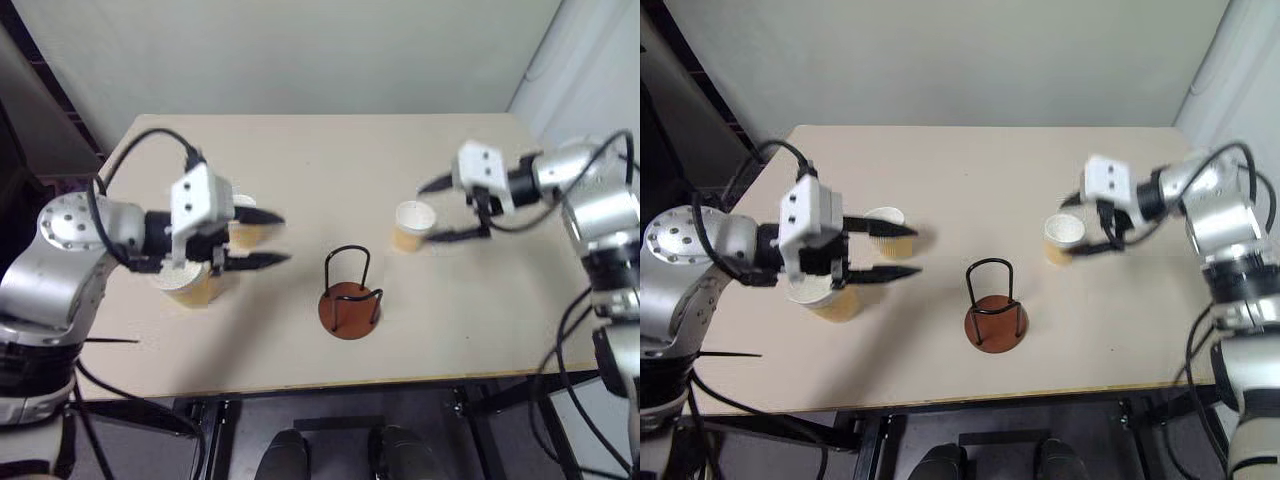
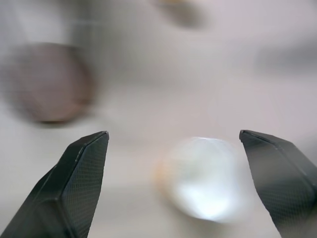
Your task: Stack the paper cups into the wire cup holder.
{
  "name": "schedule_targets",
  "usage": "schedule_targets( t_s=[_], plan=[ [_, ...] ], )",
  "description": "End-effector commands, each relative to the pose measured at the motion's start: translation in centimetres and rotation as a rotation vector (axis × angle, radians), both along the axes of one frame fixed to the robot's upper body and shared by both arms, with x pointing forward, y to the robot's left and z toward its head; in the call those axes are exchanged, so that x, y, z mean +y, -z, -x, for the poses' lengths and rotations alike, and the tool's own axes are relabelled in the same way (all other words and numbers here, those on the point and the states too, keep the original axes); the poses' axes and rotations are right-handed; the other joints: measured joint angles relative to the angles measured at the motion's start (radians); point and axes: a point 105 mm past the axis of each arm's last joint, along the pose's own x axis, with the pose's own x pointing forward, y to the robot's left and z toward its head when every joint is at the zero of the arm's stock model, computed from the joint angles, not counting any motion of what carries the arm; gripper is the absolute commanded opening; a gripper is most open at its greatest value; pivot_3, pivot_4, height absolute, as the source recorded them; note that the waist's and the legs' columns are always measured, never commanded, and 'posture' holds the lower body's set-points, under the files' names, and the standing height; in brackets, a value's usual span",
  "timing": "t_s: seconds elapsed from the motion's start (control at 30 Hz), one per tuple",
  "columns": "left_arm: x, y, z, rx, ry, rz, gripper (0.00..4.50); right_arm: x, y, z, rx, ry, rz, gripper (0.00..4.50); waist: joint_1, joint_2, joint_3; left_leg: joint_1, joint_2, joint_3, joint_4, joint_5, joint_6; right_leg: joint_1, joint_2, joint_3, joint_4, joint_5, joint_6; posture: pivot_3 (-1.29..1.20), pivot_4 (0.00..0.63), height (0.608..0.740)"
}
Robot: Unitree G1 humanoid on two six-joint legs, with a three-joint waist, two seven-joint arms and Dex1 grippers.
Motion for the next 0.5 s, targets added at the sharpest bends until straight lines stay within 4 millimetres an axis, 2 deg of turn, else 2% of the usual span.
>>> schedule_targets(
  t_s=[0.03, 0.2, 0.4, 0.5],
  plan=[
    [-0.5, 0.9, -1.2, -0.001, -0.055, -0.014, 2.86, -0.4, 2.2, -1.3, 0.016, 0.02, 0.057, 4.46, 0.001, 0.0, 0.0, 0.0, 0.0, 0.0, 0.0, 0.0, 0.0, 0.0, 0.0, 0.0, 0.0, 0.0, 0.0, 0.0, 0.15, 0.74],
    [-1.4, 2.0, 0.3, 0.057, 0.005, -0.021, 2.86, -0.4, 4.0, -1.6, 0.063, 0.006, 0.083, 4.46, 0.005, 0.0, 0.0, -0.012, -0.001, 0.001, 0.002, -0.003, -0.001, -0.009, 0.0, 0.0, -0.001, 0.005, 0.008, 0.0, 0.15, 0.74],
    [-1.3, 2.0, 1.0, 0.065, 0.013, -0.041, 2.86, 0.1, 6.2, -1.9, 0.094, -0.002, 0.126, 4.46, 0.007, 0.0, 0.0, -0.013, -0.001, 0.001, 0.002, -0.007, -0.003, -0.01, 0.0, -0.001, -0.002, 0.004, 0.008, 0.0, 0.15, 0.74],
    [-1.2, 1.7, 1.2, 0.064, 0.025, -0.045, 2.86, 0.8, 6.3, -2.0, 0.096, -0.019, 0.117, 3.57, 0.006, 0.0, 0.0, -0.013, -0.001, 0.001, 0.003, -0.009, -0.003, -0.01, 0.0, -0.001, -0.002, 0.004, 0.007, 0.0, 0.15, 0.74]
  ],
)
